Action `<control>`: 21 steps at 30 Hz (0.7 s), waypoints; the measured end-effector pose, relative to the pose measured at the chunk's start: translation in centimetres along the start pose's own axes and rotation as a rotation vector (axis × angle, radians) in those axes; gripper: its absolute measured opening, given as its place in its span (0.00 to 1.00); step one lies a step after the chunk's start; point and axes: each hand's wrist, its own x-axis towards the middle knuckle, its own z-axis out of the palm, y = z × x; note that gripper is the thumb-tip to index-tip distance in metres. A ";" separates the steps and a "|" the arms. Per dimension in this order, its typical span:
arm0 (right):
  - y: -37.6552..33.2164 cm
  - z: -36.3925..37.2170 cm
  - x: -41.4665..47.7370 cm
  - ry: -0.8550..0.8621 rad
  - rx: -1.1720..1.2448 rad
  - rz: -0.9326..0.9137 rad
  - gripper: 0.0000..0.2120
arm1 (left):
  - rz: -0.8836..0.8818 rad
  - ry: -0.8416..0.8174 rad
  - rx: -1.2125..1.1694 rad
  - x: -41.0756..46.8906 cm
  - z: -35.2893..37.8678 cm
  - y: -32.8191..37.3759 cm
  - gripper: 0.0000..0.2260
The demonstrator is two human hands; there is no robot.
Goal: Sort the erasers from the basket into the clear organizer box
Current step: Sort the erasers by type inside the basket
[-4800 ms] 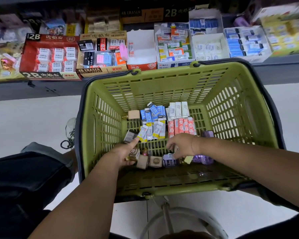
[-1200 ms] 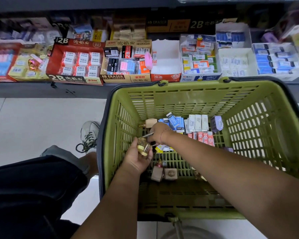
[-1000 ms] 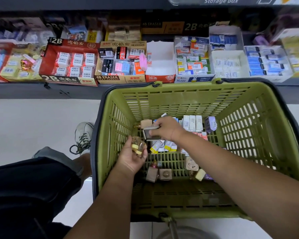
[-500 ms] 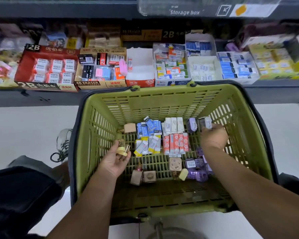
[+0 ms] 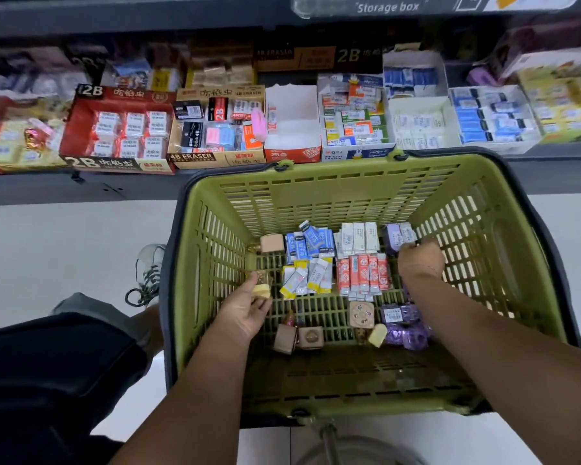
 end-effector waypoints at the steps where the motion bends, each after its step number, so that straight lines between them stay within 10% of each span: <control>1: 0.0 -0.1 0.0 -0.003 -0.006 -0.010 0.12 | 0.006 0.010 0.050 0.0 -0.1 -0.1 0.07; 11: -0.3 -3.3 0.6 -0.145 0.094 -0.221 0.08 | 0.394 0.073 0.929 -0.3 0.3 0.0 0.22; 16: -0.6 -5.4 0.5 -0.749 -0.200 -0.316 0.06 | 0.382 -0.008 1.384 -0.7 0.8 1.2 0.12; 21: 2.8 -4.1 -2.8 -1.111 -0.686 -0.360 0.11 | 0.257 -0.105 1.351 -0.4 -0.2 1.0 0.27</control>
